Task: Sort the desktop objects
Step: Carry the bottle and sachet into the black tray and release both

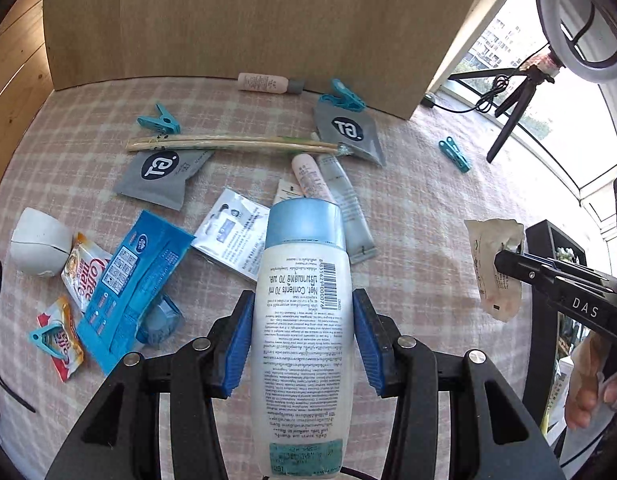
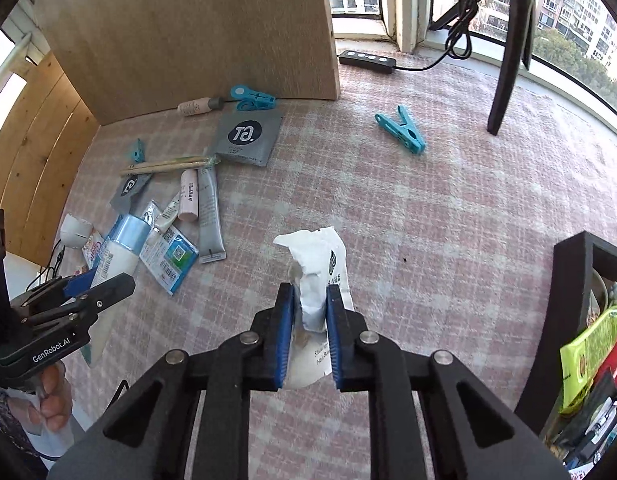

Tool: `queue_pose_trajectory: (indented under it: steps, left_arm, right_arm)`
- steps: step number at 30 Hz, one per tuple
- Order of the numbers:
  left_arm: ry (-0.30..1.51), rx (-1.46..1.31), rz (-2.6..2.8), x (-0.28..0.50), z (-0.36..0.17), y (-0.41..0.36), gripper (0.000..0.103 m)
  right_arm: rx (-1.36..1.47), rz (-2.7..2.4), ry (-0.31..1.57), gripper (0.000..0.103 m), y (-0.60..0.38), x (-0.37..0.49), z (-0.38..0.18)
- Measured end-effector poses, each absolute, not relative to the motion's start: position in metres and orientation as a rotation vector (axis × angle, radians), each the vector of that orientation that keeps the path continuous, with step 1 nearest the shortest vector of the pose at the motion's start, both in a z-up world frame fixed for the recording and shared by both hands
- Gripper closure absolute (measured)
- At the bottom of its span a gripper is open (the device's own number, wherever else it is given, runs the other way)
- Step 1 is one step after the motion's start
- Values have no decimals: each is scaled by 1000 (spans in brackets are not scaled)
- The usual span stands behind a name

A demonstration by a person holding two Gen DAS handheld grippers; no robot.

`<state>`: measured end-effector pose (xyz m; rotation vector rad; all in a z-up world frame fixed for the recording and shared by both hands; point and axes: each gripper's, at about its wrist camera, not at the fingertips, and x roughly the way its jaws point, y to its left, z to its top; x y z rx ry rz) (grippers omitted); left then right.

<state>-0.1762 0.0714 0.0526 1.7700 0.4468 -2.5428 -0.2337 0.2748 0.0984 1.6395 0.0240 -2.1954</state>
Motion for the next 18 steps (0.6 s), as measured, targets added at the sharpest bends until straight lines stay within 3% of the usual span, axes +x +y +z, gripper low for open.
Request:
queue_pose_trajectory:
  steps: [8, 18]
  left_arm:
    - [396, 1770, -2676, -160, 94, 134, 58]
    - [282, 1841, -2899, -163, 124, 270, 58]
  right_arm:
    - [1572, -2302, -101, 87, 338, -200, 136]
    - [1619, -2505, -256, 87, 486, -155, 166]
